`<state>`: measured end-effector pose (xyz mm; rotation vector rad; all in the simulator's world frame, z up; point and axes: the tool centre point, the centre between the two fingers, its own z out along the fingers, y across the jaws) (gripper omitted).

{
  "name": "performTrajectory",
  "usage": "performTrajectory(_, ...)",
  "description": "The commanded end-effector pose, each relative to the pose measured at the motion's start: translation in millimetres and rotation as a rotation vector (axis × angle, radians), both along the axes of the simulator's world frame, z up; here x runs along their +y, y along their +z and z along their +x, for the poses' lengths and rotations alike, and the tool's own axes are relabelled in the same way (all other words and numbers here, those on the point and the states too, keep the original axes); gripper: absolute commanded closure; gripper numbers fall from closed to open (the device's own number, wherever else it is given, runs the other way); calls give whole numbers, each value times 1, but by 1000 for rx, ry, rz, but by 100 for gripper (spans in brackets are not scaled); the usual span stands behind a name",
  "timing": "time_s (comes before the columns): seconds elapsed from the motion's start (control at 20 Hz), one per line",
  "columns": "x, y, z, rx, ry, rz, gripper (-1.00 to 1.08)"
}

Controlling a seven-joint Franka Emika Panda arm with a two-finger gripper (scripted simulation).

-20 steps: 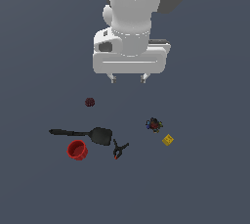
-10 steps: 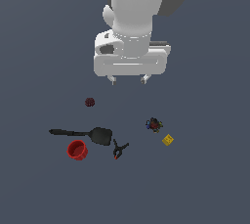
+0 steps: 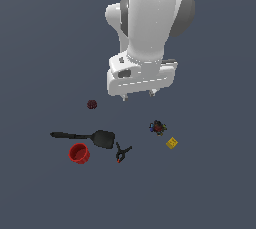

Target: Pick up a designated object from a clutter of objects.

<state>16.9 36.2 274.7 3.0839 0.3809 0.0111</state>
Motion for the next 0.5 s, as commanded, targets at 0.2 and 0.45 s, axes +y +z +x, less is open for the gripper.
performTrajectory(0.2,31,-58,8,9,219,-6,-92)
performTrajectory(0.45,61,-109,8,17,415,-1,-92)
